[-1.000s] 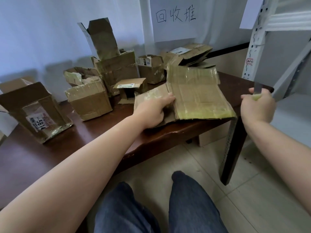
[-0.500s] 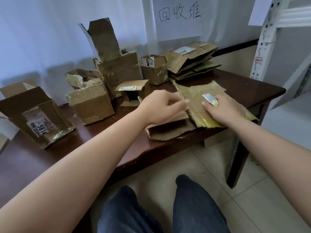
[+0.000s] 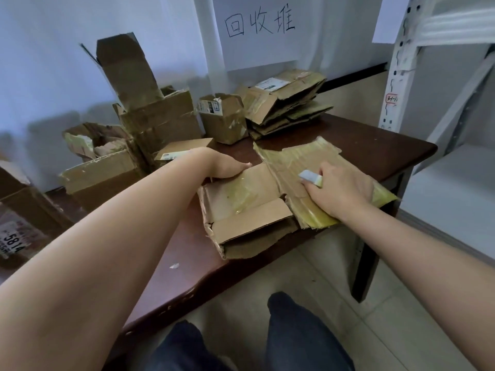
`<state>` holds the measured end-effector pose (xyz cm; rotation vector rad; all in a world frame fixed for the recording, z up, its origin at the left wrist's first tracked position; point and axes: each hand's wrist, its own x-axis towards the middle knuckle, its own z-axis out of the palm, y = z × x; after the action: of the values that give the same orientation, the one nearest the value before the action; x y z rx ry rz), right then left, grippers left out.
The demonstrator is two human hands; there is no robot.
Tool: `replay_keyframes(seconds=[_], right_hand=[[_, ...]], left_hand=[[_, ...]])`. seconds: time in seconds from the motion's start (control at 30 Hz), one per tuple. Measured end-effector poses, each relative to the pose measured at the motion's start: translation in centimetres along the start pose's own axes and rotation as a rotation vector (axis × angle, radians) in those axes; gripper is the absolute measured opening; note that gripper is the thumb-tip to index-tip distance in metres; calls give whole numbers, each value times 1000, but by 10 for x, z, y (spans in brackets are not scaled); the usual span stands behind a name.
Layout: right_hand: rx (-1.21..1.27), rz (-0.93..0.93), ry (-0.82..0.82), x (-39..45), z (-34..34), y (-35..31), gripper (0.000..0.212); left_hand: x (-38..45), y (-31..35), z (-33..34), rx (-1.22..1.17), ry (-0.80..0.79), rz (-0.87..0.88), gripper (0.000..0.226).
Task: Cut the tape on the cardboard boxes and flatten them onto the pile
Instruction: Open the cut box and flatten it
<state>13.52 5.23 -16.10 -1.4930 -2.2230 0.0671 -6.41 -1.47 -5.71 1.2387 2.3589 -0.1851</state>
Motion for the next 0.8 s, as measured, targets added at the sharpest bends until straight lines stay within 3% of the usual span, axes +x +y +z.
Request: replay_keyframes(seconds=[0.2, 0.33, 0.47, 0.53, 0.7, 0.8], right_hand=[[-5, -36, 34, -6, -3, 0, 35], [-29, -38, 81, -7, 3, 4, 30], [-27, -50, 91, -11, 1, 5, 28], [-24, -58, 88, -12, 2, 5, 27], [-15, -71, 93, -12, 3, 7, 28], [-24, -70, 88, -12, 2, 8, 27]], left_hand=[[7, -7, 4, -102, -150, -69, 94], [8, -18, 11, -251, -160, 21, 88], [0, -14, 21, -495, -108, 206, 47], [-4, -12, 25, -544, -61, 254, 38], [-9, -8, 27, -722, -94, 339, 40], [-4, -8, 29, -671, -12, 401, 45]])
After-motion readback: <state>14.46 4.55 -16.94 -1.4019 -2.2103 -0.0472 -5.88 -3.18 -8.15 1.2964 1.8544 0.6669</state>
